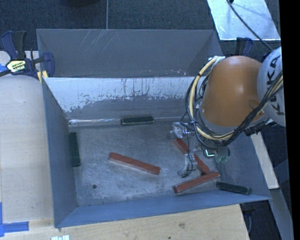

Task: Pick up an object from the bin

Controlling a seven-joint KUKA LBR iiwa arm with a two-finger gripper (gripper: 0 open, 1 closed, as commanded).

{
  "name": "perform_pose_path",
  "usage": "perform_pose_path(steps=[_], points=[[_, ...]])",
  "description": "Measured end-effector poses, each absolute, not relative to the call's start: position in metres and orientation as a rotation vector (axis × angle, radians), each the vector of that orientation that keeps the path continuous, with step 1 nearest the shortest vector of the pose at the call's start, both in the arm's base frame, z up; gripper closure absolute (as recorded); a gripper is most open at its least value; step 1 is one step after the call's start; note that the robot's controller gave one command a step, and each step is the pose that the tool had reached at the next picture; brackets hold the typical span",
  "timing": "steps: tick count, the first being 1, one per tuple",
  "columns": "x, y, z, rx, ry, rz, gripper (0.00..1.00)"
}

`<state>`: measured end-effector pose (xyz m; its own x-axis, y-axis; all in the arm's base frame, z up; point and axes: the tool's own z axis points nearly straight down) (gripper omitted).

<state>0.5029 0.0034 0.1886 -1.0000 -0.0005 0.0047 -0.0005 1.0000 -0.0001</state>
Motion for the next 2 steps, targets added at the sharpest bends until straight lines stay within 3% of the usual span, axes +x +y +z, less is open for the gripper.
perform_pose_path(steps=[1, 2], points=[[0.5262, 0.0828, 0.0662, 0.122, -3.138, -0.002, 0.00], [0.5292, 0.0804, 0.0721, 0.114, -3.148, -0.002, 1.00]])
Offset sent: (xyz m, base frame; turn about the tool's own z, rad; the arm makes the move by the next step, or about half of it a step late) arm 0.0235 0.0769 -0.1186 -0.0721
